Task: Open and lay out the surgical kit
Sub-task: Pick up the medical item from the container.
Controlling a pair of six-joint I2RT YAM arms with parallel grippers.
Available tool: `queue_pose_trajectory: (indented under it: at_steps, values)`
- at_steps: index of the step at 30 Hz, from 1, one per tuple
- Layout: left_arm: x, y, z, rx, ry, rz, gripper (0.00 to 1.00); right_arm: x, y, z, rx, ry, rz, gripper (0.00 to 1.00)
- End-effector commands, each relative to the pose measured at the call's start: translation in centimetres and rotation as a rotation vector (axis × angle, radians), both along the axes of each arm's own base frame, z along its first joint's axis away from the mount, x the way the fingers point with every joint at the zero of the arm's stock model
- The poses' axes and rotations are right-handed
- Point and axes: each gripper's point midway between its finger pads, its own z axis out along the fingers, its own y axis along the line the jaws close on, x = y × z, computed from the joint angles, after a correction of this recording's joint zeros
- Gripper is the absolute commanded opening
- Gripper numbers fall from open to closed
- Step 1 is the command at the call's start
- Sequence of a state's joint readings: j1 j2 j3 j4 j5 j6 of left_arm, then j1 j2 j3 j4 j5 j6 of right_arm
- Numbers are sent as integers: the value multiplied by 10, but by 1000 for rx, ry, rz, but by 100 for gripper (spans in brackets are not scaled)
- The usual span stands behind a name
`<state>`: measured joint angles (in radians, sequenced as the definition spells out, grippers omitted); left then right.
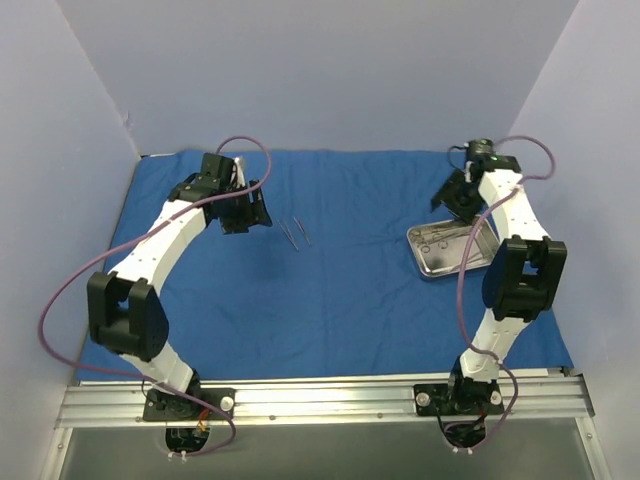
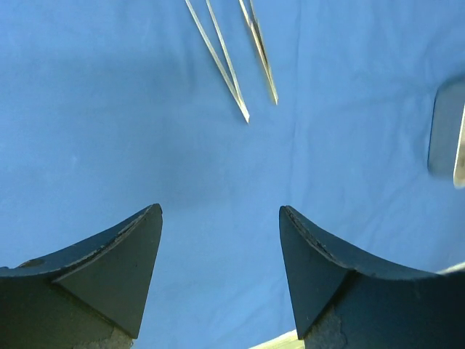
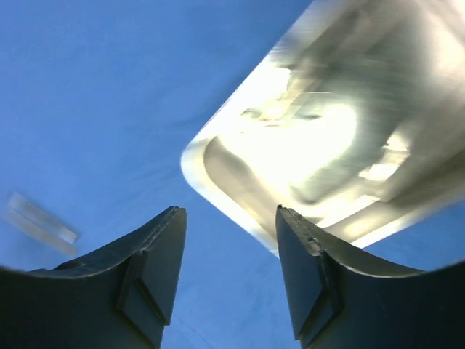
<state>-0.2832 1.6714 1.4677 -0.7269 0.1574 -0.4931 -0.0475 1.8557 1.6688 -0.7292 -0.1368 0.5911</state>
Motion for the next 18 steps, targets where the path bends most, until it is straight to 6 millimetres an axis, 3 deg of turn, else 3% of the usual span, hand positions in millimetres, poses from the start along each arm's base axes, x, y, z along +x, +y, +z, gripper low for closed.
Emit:
queue_pose_trajectory:
  at_steps: [1, 6, 8, 14, 18]
  values:
    - [-5, 19, -2, -7, -61, -95, 74, -35, -39, -19, -8, 140, -133, 51]
    - [5, 62, -6, 3, -57, -23, 74, -61, -92, -33, -87, 252, -219, 50]
    - [14, 79, -15, 18, -38, 12, 74, -61, -100, -40, -99, 255, -226, 50]
    - [24, 107, -27, 80, 34, 30, 73, -50, -113, -74, -103, 282, -208, 50]
    - [30, 108, -37, 72, 67, 37, 73, -45, -110, -94, -82, 302, -220, 50]
